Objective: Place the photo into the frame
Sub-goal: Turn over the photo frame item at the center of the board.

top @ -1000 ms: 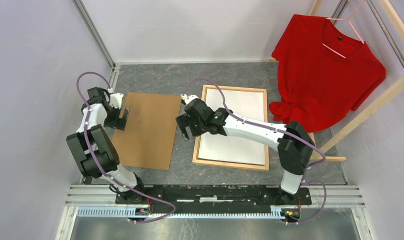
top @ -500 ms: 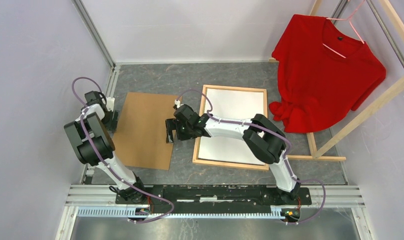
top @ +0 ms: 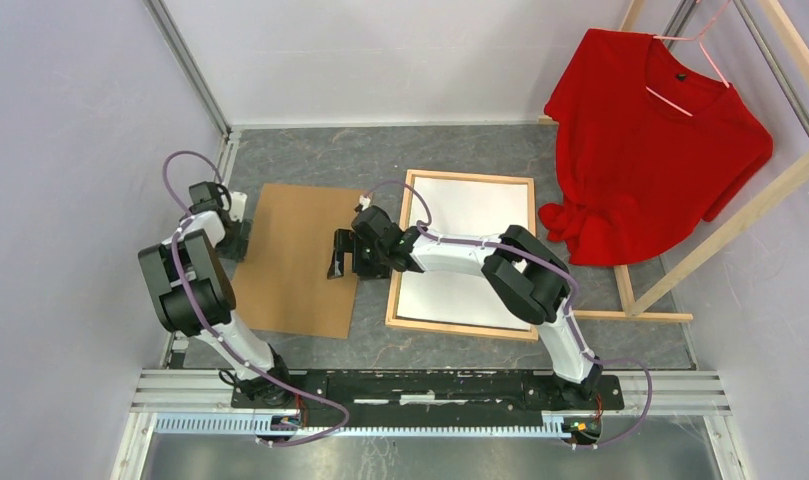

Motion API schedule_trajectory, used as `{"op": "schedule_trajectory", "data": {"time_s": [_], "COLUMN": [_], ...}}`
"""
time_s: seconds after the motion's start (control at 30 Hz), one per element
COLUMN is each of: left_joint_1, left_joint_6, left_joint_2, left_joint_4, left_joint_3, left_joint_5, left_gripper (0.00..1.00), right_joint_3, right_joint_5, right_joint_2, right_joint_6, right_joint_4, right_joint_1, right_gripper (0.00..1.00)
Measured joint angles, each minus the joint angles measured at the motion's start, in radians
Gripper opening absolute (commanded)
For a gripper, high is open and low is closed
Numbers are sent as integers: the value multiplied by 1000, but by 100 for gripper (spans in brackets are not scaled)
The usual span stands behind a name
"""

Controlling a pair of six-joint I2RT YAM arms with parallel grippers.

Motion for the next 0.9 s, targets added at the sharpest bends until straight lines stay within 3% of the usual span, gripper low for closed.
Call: {"op": "schedule_trajectory", "data": {"time_s": [0.37,0.5,0.9], "left_joint_1": [-48,-48,-48], "left_joint_6": [1,2,42], "left_joint_2": [-12,-12,-23], "left_joint_4": [8,10,30], "left_joint_3": [-23,-27,-52], "left_joint_5": [3,13,49], "left_gripper": [72,66,63], "right_joint_3": [-9,-94,-296], "right_joint_5": [-11,-46,-162], "right_joint_2": [1,-27,-143], "right_joint_6": [105,160,307], "right_joint_4": [13,130,426], "right_joint_1": [-11,-27,-32], "right_gripper": [96,96,94]}}
